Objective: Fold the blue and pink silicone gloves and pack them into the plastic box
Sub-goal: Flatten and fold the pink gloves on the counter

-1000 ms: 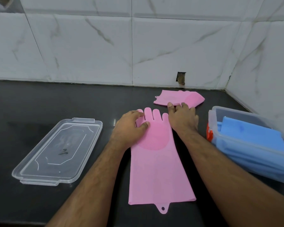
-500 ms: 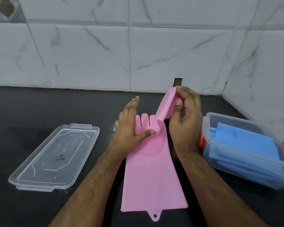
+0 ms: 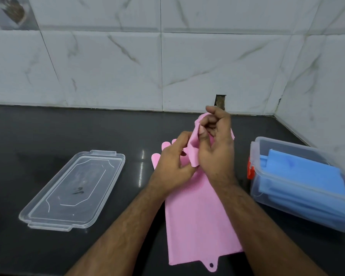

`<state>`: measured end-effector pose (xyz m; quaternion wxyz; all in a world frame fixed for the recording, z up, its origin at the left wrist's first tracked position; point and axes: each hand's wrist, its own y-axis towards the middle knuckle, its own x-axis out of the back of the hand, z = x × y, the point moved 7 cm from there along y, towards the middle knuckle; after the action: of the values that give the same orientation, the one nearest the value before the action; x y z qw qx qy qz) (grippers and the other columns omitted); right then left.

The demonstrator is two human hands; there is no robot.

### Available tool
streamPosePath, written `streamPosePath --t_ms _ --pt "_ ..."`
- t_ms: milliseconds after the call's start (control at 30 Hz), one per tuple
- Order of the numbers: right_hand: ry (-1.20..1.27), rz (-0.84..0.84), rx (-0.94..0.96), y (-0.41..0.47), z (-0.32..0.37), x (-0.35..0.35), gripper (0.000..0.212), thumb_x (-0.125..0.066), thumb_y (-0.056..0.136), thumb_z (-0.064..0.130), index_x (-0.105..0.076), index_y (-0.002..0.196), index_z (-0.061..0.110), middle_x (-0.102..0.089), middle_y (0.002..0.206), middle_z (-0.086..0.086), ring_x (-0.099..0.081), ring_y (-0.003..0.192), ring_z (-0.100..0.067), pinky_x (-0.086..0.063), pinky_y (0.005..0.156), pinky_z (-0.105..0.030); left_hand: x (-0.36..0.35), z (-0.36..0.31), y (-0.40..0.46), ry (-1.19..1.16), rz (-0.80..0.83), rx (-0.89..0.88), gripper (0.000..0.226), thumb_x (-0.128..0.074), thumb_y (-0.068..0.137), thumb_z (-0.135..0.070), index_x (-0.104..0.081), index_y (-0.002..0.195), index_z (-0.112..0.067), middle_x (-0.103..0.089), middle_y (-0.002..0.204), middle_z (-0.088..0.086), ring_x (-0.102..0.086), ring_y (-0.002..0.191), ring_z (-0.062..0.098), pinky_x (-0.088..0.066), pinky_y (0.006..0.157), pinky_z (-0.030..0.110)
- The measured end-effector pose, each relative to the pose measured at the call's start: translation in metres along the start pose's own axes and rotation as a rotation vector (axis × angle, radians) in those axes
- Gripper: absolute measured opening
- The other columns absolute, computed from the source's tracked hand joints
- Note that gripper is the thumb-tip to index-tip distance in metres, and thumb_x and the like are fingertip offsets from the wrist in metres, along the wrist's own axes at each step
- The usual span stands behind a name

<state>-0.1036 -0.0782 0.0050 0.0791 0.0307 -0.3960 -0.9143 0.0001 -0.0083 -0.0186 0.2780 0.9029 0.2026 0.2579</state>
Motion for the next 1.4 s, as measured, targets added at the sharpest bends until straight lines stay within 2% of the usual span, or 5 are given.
streamPosePath --t_ms 433,867,1067,1200,1400 --pt "-0.653 0.21 0.045 -0.006 -0.011 -0.011 0.088 -0.065 0.094 0.041 -0.008 0.161 0.038 -0.013 0.167 0.011 -0.021 0.146 -0.016 -0.018 0.11 -0.048 0.021 0.039 0.002 -1.108 -0.222 0.561 0.029 -0.049 0.078 -0.004 -0.068 0.1 -0.008 -0.067 0.098 0.015 -0.067 0.088 0.029 -0.058 0.08 0.038" --pt "-0.492 0.284 -0.282 -0.005 -0.034 0.002 0.033 -0.061 0.095 0.055 -0.053 0.09 0.024 -0.065 0.074 0.002 -0.064 0.067 -0.018 -0.054 0.058 -0.036 0.034 0.048 0.004 -1.323 -0.325 0.579 0.05 -0.05 0.093 -0.058 -0.075 0.084 -0.016 -0.071 0.09 0.007 -0.071 0.08 0.027 -0.06 0.076 0.038" --pt "-0.518 0.494 -0.171 -0.01 -0.036 -0.022 0.045 -0.047 0.102 0.018 -0.051 0.146 0.026 -0.054 0.139 0.0 -0.05 0.119 -0.025 -0.044 0.103 -0.043 0.019 0.053 -0.003 -1.215 -0.199 0.826 0.073 -0.048 0.075 -0.092 -0.044 0.072 -0.019 -0.048 0.069 0.006 -0.053 0.06 0.022 -0.047 0.061 0.031" --pt "-0.303 0.441 -0.122 -0.008 -0.019 -0.022 0.067 -0.055 0.101 0.019 -0.025 0.161 0.029 -0.037 0.154 0.017 -0.035 0.129 0.0 -0.034 0.107 -0.02 0.013 0.048 -0.002 -1.011 -0.005 0.811 0.105 -0.052 0.073 -0.089 -0.062 0.123 0.003 -0.062 0.104 0.021 -0.065 0.079 0.03 -0.055 0.074 0.04" --pt "-0.318 0.666 -0.02 -0.021 -0.011 -0.038 0.049 -0.046 0.106 0.011 -0.051 0.146 0.04 -0.043 0.152 0.026 -0.021 0.149 0.005 -0.01 0.124 -0.039 -0.001 0.025 -0.004 -1.313 0.207 0.716 0.099 -0.056 0.08 -0.082 -0.056 0.146 -0.009 -0.056 0.147 0.016 -0.052 0.138 0.033 -0.031 0.122 0.051"
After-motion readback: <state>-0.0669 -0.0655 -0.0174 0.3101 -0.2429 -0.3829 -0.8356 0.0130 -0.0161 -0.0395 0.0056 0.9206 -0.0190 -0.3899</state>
